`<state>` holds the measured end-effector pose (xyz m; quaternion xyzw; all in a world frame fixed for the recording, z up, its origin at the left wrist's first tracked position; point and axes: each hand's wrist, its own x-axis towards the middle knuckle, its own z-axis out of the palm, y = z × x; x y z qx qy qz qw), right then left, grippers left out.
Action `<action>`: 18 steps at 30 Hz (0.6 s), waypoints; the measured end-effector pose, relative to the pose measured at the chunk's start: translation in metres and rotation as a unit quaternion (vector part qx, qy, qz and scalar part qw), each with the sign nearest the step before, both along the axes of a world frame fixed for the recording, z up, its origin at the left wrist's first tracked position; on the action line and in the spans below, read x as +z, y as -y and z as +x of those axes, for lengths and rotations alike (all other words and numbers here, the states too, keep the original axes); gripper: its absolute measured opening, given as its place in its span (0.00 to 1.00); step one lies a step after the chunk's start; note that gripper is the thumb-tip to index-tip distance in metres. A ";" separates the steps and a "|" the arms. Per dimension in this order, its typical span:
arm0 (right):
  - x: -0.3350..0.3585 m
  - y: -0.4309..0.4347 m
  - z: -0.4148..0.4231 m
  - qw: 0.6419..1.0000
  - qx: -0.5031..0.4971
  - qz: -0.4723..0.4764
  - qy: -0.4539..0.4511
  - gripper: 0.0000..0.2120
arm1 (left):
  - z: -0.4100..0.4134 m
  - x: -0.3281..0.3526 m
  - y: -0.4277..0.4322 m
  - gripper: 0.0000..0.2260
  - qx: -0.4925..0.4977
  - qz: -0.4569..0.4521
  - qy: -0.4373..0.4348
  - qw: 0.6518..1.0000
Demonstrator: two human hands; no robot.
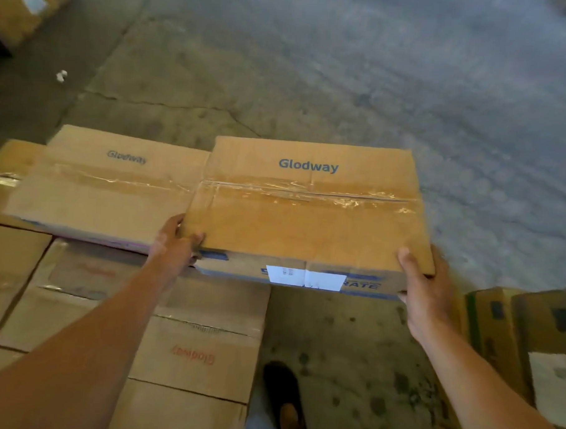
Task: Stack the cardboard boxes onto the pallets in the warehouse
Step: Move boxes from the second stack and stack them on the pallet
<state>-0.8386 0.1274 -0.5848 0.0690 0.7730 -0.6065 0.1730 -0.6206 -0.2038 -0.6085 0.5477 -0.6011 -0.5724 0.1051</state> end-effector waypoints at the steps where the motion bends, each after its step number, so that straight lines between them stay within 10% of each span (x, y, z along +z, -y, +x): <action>1: -0.017 0.012 -0.004 1.000 -0.002 0.008 0.012 0.22 | -0.004 -0.015 0.007 0.21 0.001 -0.002 0.015 1.000; 18: -0.113 0.078 -0.006 0.992 -0.001 0.060 0.111 0.26 | 0.005 -0.101 0.090 0.29 -0.101 -0.126 0.174 0.971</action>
